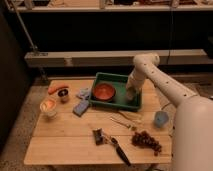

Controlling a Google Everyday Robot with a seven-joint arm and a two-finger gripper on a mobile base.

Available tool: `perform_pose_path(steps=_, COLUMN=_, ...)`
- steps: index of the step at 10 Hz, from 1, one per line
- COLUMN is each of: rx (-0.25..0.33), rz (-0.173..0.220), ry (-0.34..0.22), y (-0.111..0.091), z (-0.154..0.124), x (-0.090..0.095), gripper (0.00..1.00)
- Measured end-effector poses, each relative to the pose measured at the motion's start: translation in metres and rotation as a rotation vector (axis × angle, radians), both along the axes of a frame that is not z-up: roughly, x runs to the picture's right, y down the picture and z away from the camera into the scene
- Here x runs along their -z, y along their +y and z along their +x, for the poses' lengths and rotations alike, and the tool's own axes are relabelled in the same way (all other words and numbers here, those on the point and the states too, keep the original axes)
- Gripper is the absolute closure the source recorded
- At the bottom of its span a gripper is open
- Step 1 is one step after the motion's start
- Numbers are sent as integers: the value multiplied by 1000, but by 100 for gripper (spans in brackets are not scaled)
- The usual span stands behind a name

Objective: Wipe tray with eraser

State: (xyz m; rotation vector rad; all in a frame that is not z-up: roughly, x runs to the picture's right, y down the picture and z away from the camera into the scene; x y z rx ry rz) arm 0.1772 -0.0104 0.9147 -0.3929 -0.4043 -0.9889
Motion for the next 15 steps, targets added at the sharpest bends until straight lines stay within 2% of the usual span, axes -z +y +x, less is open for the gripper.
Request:
perform_pose_path(steps=3, rx=9, rz=8, ry=-26, y=-11, z=-19, x=-7, gripper=100)
perform_pose_path(steps=8, rx=25, rz=-8, ry=-103, y=-8, z=-54, x=-2, gripper=100)
perform_pose_path(steps=12, rx=50, rz=-35, ry=-141, y=14, z=-61, x=10, gripper=100)
perform_pose_path(steps=15, rx=68, rz=-49, ry=-135, y=30, z=-55, x=15, gripper=100)
